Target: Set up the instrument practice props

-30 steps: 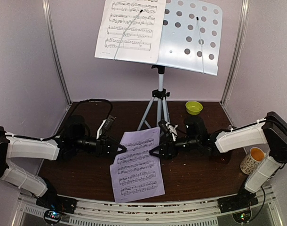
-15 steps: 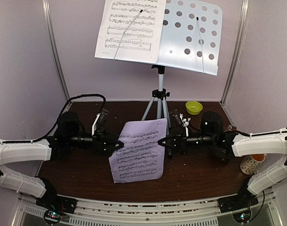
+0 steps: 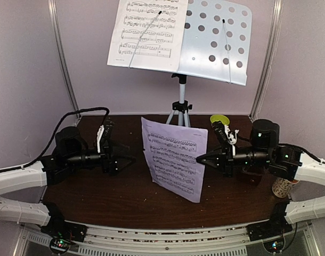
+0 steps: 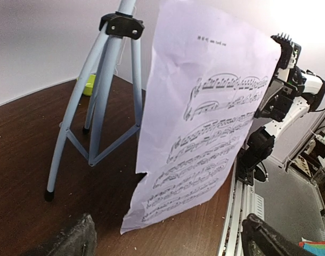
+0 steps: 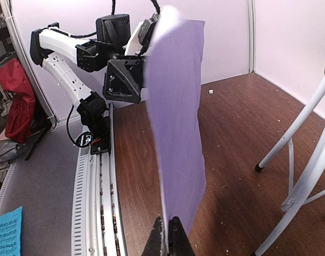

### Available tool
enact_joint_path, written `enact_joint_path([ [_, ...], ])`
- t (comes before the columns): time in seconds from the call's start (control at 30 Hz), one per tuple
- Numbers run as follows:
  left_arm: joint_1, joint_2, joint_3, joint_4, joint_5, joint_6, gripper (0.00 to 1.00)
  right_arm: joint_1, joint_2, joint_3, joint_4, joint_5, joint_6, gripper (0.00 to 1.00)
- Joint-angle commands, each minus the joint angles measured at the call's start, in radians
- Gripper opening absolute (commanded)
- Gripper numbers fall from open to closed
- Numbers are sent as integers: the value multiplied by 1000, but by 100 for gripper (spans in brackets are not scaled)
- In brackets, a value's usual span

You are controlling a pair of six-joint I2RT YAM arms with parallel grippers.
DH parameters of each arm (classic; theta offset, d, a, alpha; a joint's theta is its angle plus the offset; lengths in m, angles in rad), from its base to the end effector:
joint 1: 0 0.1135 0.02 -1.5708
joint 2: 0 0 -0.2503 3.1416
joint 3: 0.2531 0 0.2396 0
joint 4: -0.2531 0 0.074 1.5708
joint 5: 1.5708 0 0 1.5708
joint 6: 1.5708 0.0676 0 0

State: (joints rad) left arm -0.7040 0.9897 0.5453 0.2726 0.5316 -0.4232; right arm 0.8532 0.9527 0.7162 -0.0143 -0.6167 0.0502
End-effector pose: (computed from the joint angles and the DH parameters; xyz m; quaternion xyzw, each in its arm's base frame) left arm 0.1670 -0.1867 0.2545 0.2708 0.7074 -0.5018 0.4178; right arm 0.1281 0.2062 0.2894 -0.4654 0.6202 0.4707 0.4210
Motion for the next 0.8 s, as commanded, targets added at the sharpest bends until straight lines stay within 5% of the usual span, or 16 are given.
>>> enact_joint_path([
  [0.0,-41,22,4,95,-27,65,98,10,-75,56,-124,49,-52,0],
  [0.53,-184,86,72,272,-228,223,98,41,-194,249,-370,40,-124,0],
  [0.77,-203,142,168,251,-165,236,91,47,-211,322,-400,92,-137,0],
])
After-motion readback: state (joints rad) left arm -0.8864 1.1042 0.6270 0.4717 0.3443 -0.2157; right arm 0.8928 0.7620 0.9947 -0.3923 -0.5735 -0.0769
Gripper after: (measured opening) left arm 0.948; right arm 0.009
